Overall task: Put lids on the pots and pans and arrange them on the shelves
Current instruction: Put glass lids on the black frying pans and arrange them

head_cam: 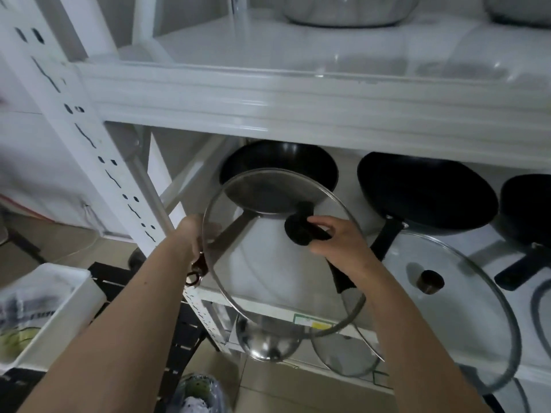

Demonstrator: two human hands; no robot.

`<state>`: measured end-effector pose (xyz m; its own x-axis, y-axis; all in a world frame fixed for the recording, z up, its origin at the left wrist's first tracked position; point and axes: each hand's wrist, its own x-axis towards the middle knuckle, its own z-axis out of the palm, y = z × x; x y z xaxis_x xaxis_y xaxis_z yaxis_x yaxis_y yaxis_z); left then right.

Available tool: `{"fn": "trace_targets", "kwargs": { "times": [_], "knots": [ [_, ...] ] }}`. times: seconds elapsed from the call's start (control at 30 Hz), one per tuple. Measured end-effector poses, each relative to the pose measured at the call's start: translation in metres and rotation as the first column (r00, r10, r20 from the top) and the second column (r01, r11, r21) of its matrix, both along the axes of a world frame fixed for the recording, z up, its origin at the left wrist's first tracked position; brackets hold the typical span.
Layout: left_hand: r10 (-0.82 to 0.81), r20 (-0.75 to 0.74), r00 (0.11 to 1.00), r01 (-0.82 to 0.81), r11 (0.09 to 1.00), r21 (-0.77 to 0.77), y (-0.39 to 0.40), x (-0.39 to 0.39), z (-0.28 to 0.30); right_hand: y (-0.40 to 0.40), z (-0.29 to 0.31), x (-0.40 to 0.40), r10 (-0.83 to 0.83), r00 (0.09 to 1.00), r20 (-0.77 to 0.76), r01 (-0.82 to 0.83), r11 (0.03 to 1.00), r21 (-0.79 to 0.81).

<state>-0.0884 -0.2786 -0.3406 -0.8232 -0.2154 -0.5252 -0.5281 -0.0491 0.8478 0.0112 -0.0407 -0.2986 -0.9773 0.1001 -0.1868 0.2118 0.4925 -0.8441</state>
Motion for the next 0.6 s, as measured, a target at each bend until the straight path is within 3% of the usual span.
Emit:
{"fn": "trace_targets", "kwargs": {
  "times": [0.13,0.33,0.4,0.6],
  "knots": [
    [-0.155,0.033,0.987,0.158,0.954,-0.254,0.008,-0.001,-0.013,-0.006,0.018,-0.051,-0.060,0.997,-0.056,0.053,0.990,-0.128],
    [-0.412,0.091,0.907,0.370,0.674,-0.640,0.027,-0.009,-0.012,-0.022,0.020,-0.124,-0.189,0.982,-0.004,0.184,0.964,-0.194],
    [-0.427,0.105,0.898,0.370,0.604,-0.706,0.030,-0.013,-0.013,-0.026,0.016,-0.139,-0.191,0.982,0.016,0.191,0.968,-0.165],
    [-0.368,0.113,0.923,0.300,0.506,-0.809,0.039,-0.021,-0.029,-0.022,0.000,-0.175,-0.145,0.982,0.118,0.158,0.981,-0.110]
  ]
}}
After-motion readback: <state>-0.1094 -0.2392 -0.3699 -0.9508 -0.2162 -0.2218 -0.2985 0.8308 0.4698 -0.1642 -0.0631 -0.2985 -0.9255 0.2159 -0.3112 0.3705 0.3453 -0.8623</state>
